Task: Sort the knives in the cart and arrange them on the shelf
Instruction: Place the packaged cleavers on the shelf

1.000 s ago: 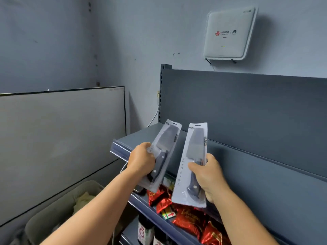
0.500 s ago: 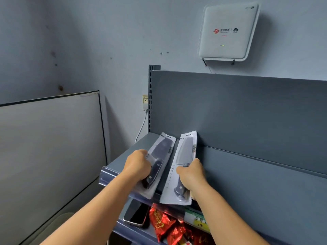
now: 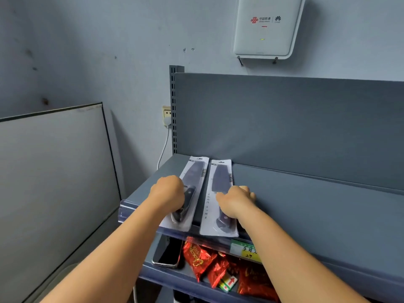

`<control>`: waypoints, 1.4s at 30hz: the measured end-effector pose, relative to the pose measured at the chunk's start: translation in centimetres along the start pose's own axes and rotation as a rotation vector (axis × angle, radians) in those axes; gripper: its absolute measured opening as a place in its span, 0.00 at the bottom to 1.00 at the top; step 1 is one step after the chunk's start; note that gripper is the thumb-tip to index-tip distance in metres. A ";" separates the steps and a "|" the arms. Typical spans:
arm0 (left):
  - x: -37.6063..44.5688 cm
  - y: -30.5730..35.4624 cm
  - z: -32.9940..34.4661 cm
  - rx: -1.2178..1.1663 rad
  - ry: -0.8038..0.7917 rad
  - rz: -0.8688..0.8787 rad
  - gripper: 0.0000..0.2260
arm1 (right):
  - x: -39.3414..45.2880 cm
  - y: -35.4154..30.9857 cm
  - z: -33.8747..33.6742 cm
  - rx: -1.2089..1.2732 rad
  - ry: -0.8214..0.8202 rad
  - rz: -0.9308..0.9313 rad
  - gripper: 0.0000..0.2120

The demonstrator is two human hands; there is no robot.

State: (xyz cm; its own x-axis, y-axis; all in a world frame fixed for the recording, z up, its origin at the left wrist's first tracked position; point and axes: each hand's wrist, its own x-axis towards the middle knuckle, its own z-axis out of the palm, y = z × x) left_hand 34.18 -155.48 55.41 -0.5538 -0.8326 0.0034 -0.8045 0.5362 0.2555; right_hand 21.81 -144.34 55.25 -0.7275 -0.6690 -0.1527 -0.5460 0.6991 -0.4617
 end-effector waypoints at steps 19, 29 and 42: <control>-17.0 15.0 5.2 -0.080 0.196 0.701 0.24 | -14.4 17.9 -4.3 -0.106 0.229 -0.139 0.28; -29.7 27.3 16.9 -0.101 -0.113 0.887 0.25 | -26.5 37.6 -3.9 0.010 0.196 0.220 0.31; -46.1 41.6 31.4 -0.028 -0.501 1.077 0.19 | -41.0 59.0 -0.8 0.141 0.218 0.680 0.32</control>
State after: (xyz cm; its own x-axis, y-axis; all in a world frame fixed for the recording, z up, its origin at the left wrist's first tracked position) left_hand 19.47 -90.43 35.51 -0.9695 0.1953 -0.1479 0.1280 0.9186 0.3740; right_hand 19.13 -75.43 34.92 -0.9611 -0.0219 -0.2754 0.1049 0.8934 -0.4369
